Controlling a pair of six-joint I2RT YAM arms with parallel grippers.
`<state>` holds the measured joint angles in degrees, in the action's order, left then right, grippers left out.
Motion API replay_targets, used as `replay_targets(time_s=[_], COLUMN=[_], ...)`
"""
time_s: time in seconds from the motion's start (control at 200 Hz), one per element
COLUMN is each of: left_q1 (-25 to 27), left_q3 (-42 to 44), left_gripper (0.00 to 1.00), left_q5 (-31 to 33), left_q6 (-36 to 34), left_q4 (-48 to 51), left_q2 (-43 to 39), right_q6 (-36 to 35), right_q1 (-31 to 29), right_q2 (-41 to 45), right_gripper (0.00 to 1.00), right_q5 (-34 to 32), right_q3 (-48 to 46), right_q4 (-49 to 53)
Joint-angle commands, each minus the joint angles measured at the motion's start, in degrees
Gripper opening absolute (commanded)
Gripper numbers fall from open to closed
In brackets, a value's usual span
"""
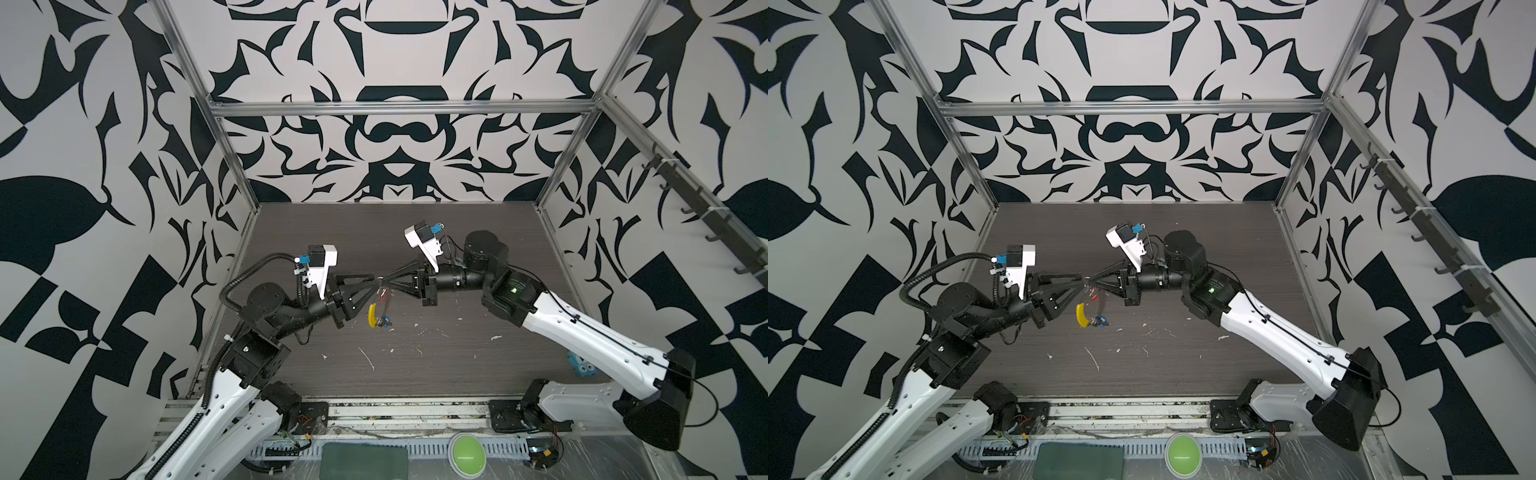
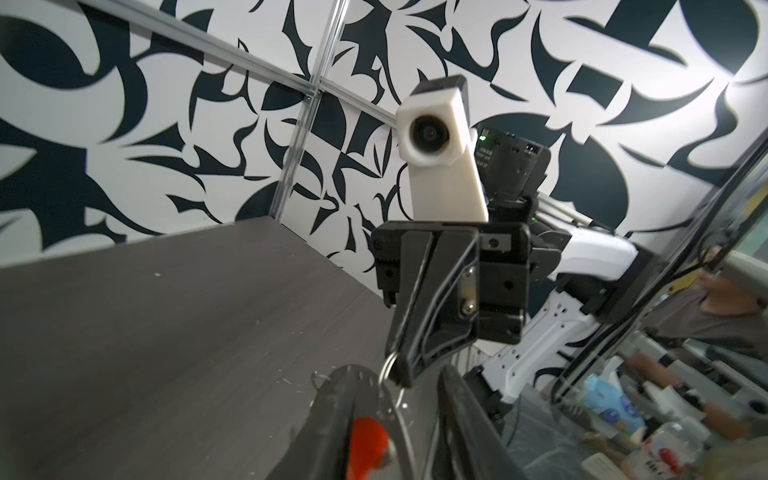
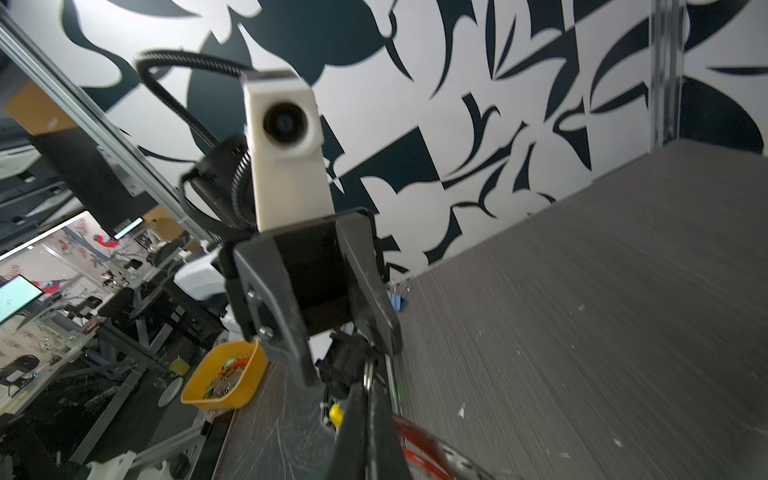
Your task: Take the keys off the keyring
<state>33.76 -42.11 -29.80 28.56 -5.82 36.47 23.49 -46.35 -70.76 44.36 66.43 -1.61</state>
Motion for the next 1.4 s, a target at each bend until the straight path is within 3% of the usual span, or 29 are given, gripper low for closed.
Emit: replay_targets(time_s=[0.0, 0.23, 0.425, 0.75, 1.01, 1.395], left_q1=[0.17, 0.17, 0.17, 0.17, 0.17, 0.17], left_q3=[-3.94, -12.83, -17.63, -21.16, -21.70, -22.58], left_gripper=[0.39, 0.36, 0.36, 0.25, 0.31, 0.22], left_q5=[-1.92, -9.69, -15.82, -18.92, -16.61, -17.65], left_q6=[-2.39, -7.15, -8.90, -11.15, -12.69, -13.59], left_q4=[6.72, 21.32, 27.29, 32.43, 34.43, 32.53], left_q2=[-0.65, 5.44, 10.10, 14.38, 15.04, 15.51], right_q6=[-8.27, -19.04, -23.20, -24.10, -23.49, -22.58], right_q1=[-0.32, -0.32, -0.32, -0.32, -0.32, -0.32], right_q2=[2.03, -0.45, -2.35, -3.93, -3.73, -4.12], right_gripper=[0.00, 0.00, 0.00, 0.00, 0.00, 0.00], right_q5=[-0.87, 0.19, 0.79, 0.63, 1.62, 1.84], right_q3=[6.43, 15.08, 19.84, 22.93, 23.48, 23.35], right_q4=[12.16, 29.94, 37.35, 40.01, 39.40, 38.70])
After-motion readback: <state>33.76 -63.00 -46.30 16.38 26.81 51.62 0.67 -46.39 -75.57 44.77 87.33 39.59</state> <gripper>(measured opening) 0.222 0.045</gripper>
